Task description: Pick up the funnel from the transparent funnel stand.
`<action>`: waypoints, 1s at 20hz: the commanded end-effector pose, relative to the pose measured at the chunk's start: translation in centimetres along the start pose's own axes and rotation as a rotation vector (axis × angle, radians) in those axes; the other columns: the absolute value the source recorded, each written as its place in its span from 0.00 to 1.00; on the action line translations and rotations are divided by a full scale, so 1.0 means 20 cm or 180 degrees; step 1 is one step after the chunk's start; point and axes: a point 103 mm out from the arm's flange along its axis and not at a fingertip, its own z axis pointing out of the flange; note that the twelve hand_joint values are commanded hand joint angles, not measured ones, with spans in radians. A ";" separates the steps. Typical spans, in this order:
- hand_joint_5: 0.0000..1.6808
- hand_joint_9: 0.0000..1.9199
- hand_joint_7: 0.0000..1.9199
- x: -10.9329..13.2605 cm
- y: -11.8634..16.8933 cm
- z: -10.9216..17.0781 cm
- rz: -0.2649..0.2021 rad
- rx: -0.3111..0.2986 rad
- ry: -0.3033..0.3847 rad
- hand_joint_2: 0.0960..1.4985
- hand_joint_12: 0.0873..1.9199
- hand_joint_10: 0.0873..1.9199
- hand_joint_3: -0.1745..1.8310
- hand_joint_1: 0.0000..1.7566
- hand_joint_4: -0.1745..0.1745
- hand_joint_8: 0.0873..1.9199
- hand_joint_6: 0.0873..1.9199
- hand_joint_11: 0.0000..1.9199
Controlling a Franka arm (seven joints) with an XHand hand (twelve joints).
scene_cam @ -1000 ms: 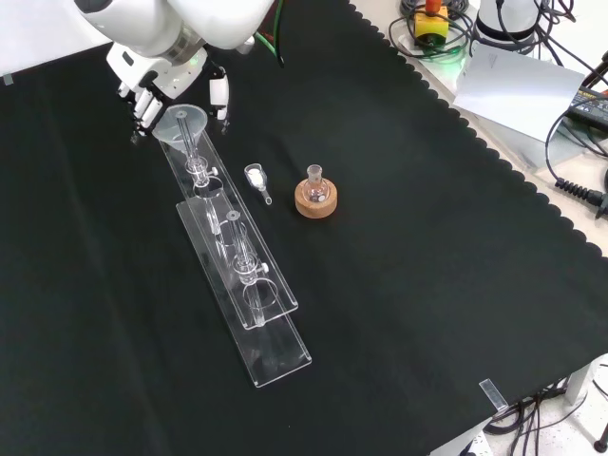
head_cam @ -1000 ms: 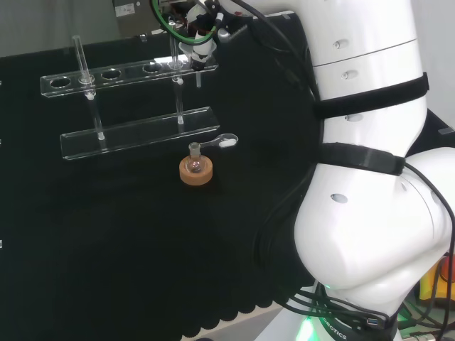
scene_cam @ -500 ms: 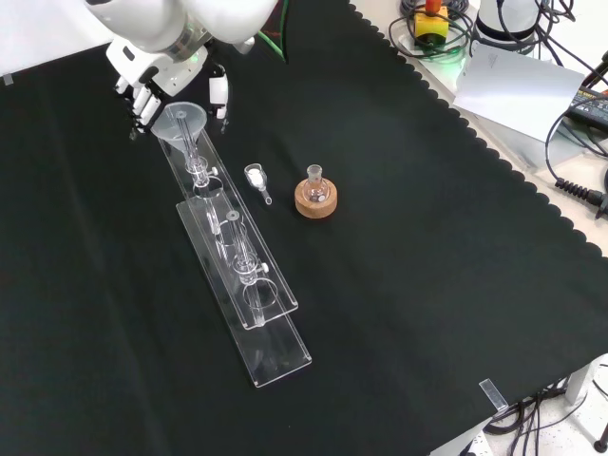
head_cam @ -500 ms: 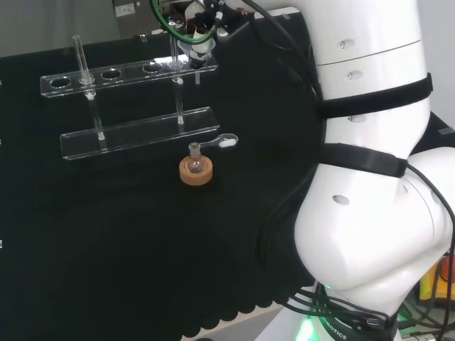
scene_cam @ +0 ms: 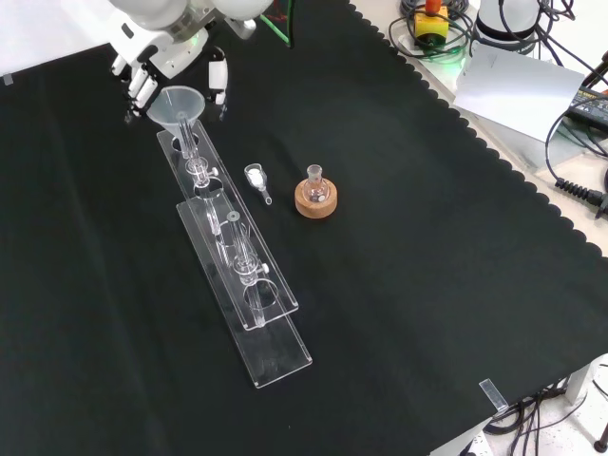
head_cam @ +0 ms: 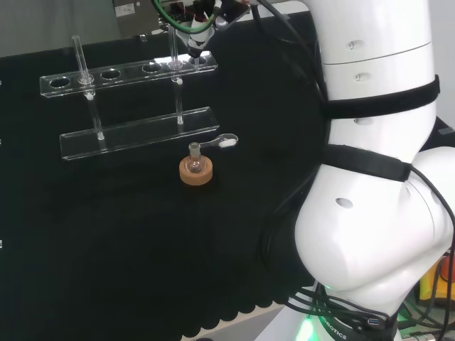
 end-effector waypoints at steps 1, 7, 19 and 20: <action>0.32 0.47 0.29 -0.07 -0.12 -0.06 0.0073 0.0011 -0.0005 0.48 0.67 0.28 0.23 0.41 0.40 0.37 0.02 0.20; 0.32 0.49 0.29 -0.13 -0.32 -0.11 0.0162 -0.0042 -0.0004 0.48 0.67 0.28 0.24 0.41 0.40 0.37 0.03 0.20; 0.31 0.50 0.29 -0.12 -0.78 -0.14 0.0324 -0.0108 -0.0029 0.46 0.67 0.27 0.26 0.41 0.40 0.37 0.03 0.20; 0.31 0.50 0.29 -0.11 -0.81 -0.14 0.0327 -0.0113 -0.0030 0.46 0.67 0.27 0.26 0.41 0.40 0.37 0.04 0.20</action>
